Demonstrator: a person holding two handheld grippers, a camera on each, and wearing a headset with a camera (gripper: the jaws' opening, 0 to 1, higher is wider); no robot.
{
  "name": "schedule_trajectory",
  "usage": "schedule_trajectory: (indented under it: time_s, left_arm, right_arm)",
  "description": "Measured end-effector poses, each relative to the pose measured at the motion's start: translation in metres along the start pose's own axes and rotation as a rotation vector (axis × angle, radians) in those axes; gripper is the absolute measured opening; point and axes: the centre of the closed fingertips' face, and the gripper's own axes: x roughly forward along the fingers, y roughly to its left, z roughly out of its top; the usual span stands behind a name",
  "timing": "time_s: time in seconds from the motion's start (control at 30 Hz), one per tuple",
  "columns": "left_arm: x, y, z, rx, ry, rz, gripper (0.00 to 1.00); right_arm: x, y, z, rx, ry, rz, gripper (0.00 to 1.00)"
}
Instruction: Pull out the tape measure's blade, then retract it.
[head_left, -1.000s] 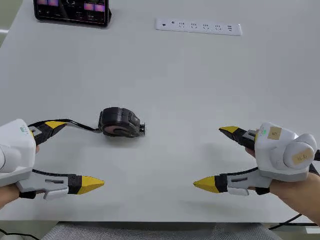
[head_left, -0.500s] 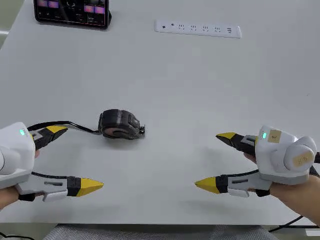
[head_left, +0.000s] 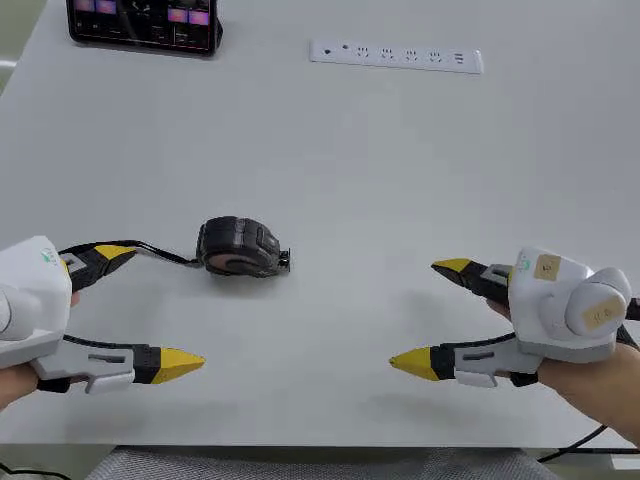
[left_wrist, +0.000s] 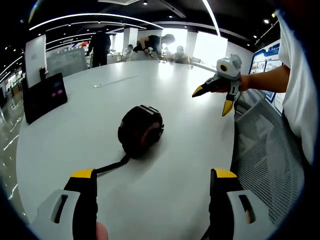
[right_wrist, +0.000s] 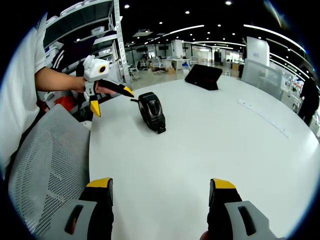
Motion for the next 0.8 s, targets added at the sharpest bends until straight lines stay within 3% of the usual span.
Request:
schedule_trajectory:
  time_s: [0.8]
  left_arm:
    - [0.015,0.019,0.019,0.111,0.039,-0.053,0.76]
  right_arm:
    - [0.012,-0.017,0.014,-0.067,0.019,0.039,0.77]
